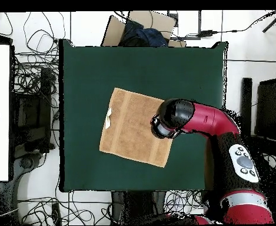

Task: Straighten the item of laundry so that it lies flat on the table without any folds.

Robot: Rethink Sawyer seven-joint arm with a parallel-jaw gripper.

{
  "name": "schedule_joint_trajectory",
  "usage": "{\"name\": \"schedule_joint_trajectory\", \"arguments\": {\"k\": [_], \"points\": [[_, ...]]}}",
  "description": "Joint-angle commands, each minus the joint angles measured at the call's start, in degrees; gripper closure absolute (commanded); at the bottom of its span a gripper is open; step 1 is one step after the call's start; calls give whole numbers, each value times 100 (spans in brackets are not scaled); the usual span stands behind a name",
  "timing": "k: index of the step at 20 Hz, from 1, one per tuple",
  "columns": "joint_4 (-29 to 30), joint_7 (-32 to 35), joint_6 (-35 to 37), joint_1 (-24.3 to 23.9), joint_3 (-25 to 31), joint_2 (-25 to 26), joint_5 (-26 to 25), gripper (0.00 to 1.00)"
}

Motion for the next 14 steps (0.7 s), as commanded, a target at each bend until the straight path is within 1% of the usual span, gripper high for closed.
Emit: {"name": "schedule_joint_trajectory", "arguments": {"k": [1, 6, 8, 14], "points": [[535, 54, 271, 140, 267, -312, 213, 0], [824, 228, -293, 242, 150, -385, 82, 0], [897, 376, -482, 388, 32, -473, -67, 0], [1158, 695, -788, 590, -161, -596, -51, 0]]}}
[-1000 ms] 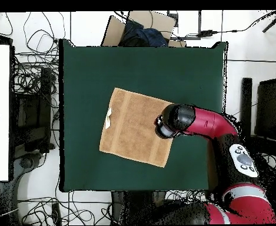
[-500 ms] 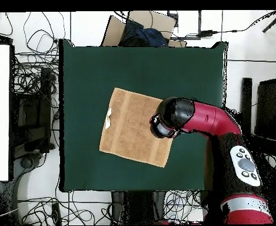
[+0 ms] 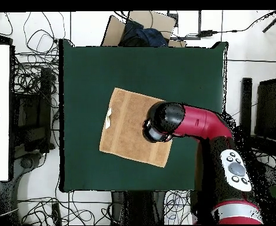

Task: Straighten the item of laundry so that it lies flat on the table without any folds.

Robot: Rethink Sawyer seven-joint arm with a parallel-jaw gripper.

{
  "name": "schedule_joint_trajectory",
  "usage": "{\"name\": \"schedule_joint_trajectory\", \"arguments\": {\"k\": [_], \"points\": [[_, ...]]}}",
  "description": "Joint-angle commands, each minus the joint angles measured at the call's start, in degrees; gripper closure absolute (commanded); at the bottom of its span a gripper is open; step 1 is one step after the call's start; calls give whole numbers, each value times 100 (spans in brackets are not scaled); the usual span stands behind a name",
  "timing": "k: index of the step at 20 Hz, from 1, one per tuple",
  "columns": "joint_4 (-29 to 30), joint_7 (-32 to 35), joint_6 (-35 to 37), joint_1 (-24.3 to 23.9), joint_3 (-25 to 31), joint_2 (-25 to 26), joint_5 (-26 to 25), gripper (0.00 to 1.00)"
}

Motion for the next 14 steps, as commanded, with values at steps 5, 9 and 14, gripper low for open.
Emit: {"name": "schedule_joint_trajectory", "arguments": {"k": [5, 9, 14], "points": [[709, 841, -765, 412, -268, -131, -88, 0], [561, 855, -785, 486, -360, 21, -44, 0], [599, 741, -784, 450, -350, 0, 34, 0]]}}
